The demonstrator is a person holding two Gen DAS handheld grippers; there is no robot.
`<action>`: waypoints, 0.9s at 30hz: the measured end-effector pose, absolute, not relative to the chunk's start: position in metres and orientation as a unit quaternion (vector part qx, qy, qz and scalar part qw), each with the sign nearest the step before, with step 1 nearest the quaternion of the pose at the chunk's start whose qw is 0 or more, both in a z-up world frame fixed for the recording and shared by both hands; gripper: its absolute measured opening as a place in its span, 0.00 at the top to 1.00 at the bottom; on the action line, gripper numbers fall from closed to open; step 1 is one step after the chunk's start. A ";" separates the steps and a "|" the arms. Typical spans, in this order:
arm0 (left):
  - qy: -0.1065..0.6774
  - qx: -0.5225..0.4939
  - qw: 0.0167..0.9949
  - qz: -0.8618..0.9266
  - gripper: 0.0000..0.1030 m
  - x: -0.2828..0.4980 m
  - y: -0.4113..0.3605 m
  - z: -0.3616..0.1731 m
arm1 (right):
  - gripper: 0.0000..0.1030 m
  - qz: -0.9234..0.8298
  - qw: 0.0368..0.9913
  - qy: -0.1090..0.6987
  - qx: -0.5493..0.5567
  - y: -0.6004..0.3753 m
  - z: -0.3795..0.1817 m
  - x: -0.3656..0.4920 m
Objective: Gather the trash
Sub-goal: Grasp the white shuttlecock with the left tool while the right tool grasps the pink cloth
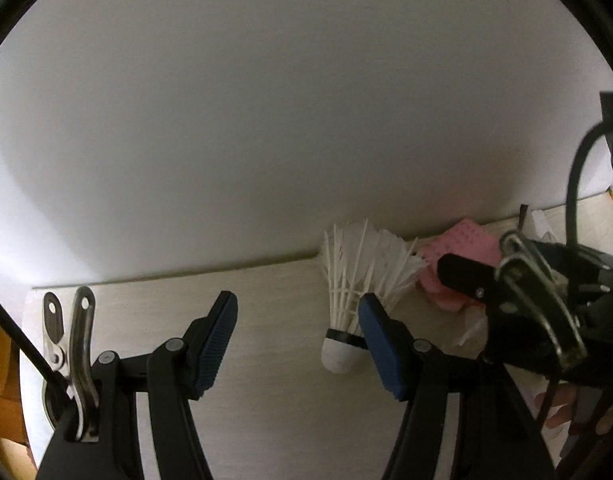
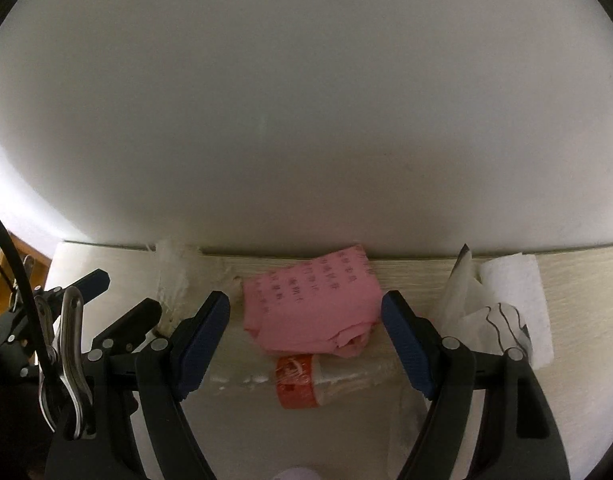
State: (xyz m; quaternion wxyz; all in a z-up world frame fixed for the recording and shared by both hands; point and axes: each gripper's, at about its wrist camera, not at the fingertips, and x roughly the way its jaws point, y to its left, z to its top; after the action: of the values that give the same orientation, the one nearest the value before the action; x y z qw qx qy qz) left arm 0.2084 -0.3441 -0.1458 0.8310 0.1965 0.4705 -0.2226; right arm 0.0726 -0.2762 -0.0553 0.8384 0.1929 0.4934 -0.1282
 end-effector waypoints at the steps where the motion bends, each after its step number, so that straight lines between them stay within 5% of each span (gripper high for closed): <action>1: 0.467 0.200 0.832 -0.225 0.35 0.208 -0.346 -0.146 | 0.22 -0.128 0.839 0.492 0.194 -0.277 -0.057 0.074; 18: 0.459 0.198 0.835 -0.231 0.27 0.210 -0.343 -0.148 | 0.24 -0.144 0.851 0.472 0.179 -0.275 -0.066 0.086; 20: 0.479 0.184 0.824 -0.242 0.19 0.211 -0.341 -0.147 | 0.35 -0.153 0.853 0.470 0.167 -0.274 -0.065 0.085; 24: 0.488 0.205 0.814 -0.241 0.19 0.206 -0.339 -0.155 | 0.68 -0.154 0.855 0.474 0.148 -0.267 -0.062 0.084; 27: 0.500 0.224 0.801 -0.242 0.19 0.203 -0.341 -0.166 | 0.74 -0.151 0.853 0.469 0.173 -0.269 -0.061 0.083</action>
State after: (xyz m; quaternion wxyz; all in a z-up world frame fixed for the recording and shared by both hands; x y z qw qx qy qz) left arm 0.2031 -0.3412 -0.1662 0.8006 0.2241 0.5004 -0.2417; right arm 0.0827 -0.2691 -0.0611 0.8528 0.1725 0.4693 -0.1505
